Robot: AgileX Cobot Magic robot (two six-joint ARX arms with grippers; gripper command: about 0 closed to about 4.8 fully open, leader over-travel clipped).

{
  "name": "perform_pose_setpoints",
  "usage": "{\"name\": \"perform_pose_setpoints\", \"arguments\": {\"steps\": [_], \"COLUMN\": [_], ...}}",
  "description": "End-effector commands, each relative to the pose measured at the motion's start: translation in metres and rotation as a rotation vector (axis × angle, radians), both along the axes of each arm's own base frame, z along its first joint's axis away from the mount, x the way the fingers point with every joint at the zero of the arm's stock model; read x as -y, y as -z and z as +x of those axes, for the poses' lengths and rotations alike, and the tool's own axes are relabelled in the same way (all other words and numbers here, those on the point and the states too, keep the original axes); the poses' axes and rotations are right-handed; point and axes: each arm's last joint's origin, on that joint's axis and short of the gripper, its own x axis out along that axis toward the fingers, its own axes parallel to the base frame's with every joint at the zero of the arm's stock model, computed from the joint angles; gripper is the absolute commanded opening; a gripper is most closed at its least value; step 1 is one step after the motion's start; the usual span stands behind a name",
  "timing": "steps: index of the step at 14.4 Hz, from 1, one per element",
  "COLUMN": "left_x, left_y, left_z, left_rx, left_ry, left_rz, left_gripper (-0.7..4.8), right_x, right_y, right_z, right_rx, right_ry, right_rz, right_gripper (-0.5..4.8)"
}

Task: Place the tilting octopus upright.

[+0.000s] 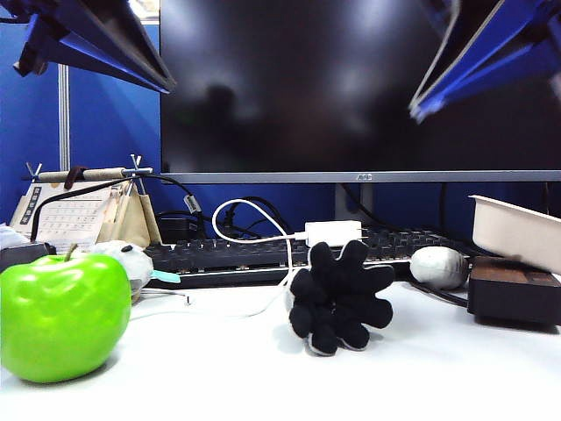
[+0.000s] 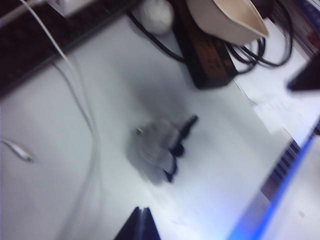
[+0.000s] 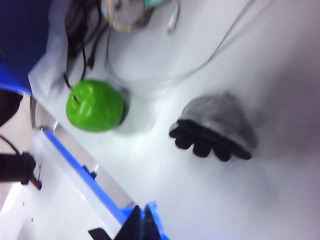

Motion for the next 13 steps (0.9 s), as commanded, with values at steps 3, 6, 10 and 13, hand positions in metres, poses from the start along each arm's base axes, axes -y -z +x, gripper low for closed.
{"name": "perform_pose_setpoints", "arguments": {"steps": [3, 6, 10, 13], "left_x": [0.008, 0.012, 0.014, 0.014], "left_y": [0.009, 0.019, 0.021, 0.021], "left_z": [0.011, 0.017, 0.02, 0.02], "left_rx": [-0.012, -0.052, -0.056, -0.057], "left_ry": [0.01, 0.012, 0.015, 0.019], "left_rz": [0.01, 0.032, 0.031, 0.028], "left_gripper": [-0.04, 0.69, 0.69, 0.71], "right_x": [-0.016, -0.025, -0.03, -0.033], "right_y": [0.025, 0.036, 0.047, 0.055], "right_z": [0.022, 0.032, 0.041, 0.047], "right_rx": [-0.061, -0.062, -0.073, -0.082], "right_ry": [-0.055, -0.077, -0.08, -0.08], "right_rz": [-0.039, -0.042, -0.05, -0.053], "right_gripper": [0.0, 0.39, 0.85, 0.85]}}
